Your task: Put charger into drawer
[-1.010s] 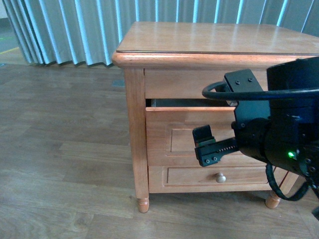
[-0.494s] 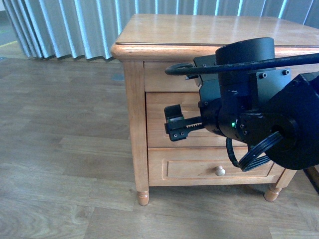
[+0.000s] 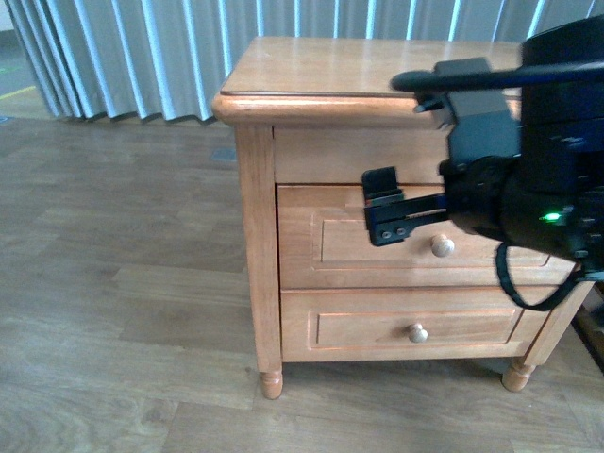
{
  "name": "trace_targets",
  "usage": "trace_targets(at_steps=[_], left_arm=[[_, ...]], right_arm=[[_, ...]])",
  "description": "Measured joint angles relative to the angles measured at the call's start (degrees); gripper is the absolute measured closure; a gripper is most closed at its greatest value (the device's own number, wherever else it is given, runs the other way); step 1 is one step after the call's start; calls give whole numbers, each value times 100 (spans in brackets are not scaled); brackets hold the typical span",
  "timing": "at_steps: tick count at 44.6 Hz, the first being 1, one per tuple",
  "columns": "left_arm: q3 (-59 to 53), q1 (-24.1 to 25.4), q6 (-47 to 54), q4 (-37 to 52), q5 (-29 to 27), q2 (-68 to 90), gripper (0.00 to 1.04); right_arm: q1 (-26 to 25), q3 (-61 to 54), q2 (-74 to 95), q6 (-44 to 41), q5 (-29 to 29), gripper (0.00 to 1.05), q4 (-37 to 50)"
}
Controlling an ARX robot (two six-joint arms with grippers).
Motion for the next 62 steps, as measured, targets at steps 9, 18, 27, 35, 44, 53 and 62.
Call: trace_targets(at_steps=[9, 18, 27, 35, 44, 53, 62], left_arm=[[0, 0, 0, 0, 0, 0, 6], [0, 0, 0, 0, 0, 0, 6], [0, 0, 0, 0, 0, 0, 6], [0, 0, 0, 0, 0, 0, 6], [0, 0, 0, 0, 0, 0, 6], [0, 0, 0, 0, 0, 0, 6], [0, 0, 0, 0, 0, 0, 6]], right_arm=[[-761, -1204, -1864, 162, -592, 8, -616], [-1528, -1777, -3550, 240, -1187, 8, -1401], [-2201, -2175, -4795, 297, -1659, 8, -1932], [-2232, -2210, -4865, 299, -1602, 9, -1875], [-1930, -3128, -5233, 295, -378, 44, -319], [-1591, -3609, -5737, 293, -166, 75, -354], [-1591, -3995, -6365, 280, -146, 103, -597]])
